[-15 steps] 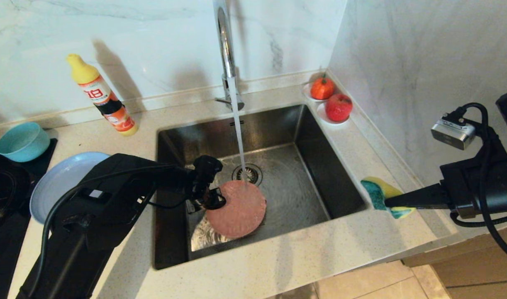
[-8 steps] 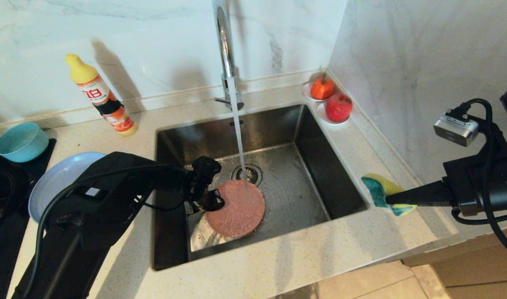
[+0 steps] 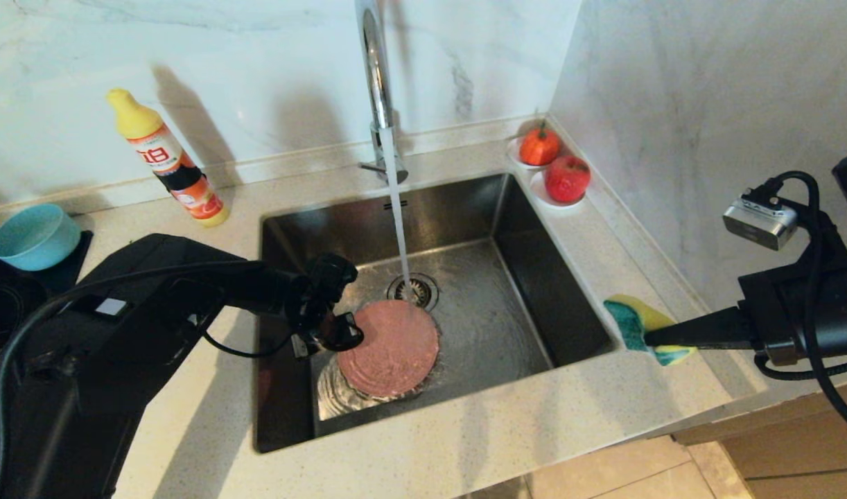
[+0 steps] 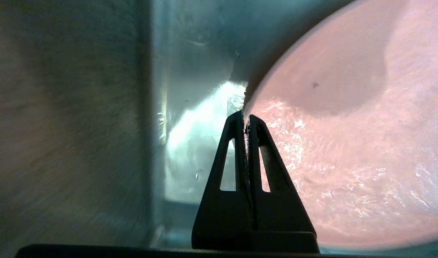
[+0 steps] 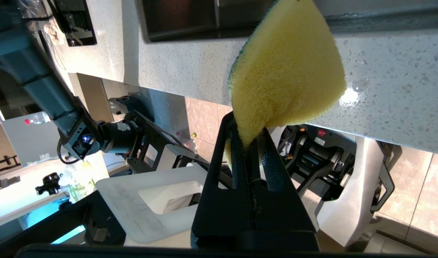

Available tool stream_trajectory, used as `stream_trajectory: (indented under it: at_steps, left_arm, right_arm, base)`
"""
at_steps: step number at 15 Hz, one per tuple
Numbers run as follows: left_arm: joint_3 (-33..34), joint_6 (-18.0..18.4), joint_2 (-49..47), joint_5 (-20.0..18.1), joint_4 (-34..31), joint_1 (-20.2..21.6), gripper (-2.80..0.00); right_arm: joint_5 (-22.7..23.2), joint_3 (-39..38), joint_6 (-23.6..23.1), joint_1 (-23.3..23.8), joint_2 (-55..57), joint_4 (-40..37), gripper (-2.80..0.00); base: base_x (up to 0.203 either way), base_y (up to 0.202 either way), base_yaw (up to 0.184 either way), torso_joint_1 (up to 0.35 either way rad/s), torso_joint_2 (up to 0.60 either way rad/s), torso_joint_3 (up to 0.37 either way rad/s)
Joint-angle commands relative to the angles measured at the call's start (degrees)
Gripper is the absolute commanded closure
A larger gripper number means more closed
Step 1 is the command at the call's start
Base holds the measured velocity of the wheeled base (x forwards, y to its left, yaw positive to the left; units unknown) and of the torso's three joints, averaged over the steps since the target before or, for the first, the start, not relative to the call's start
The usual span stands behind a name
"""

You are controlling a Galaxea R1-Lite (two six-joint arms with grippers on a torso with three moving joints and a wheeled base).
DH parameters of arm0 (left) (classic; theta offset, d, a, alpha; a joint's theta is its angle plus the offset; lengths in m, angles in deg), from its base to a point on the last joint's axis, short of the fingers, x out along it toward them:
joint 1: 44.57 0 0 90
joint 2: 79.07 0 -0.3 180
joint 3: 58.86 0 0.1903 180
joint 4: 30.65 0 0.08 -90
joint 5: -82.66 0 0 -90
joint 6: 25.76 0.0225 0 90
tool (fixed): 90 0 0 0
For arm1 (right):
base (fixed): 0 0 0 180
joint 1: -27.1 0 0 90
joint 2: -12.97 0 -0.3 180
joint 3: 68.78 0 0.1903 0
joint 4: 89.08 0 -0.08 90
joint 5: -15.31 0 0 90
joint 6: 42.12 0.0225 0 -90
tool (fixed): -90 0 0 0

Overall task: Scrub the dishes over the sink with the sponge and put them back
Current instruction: Rinse the plate

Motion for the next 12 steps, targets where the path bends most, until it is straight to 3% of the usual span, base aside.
stream_trajectory:
  at_steps: [1, 12]
  left_arm:
    - [1.9, -0.4, 5.3, -0.2, -0.1, -0.1, 0.0]
    - [5.6, -3.5, 14.9, -0.6, -0.2, -3.0, 0.0]
  right_arm:
    - [0.2, -0.4, 0.1, 0.0, -0.1, -0.2, 0.0]
    - [0.2, -1.3, 0.1, 0.1, -0.3, -0.1, 0.0]
  base:
    - [0.0, 0.0, 0.0, 0.0, 0.0, 0.0]
    - [0.0, 0.0, 0.0, 0.0, 0.0, 0.0]
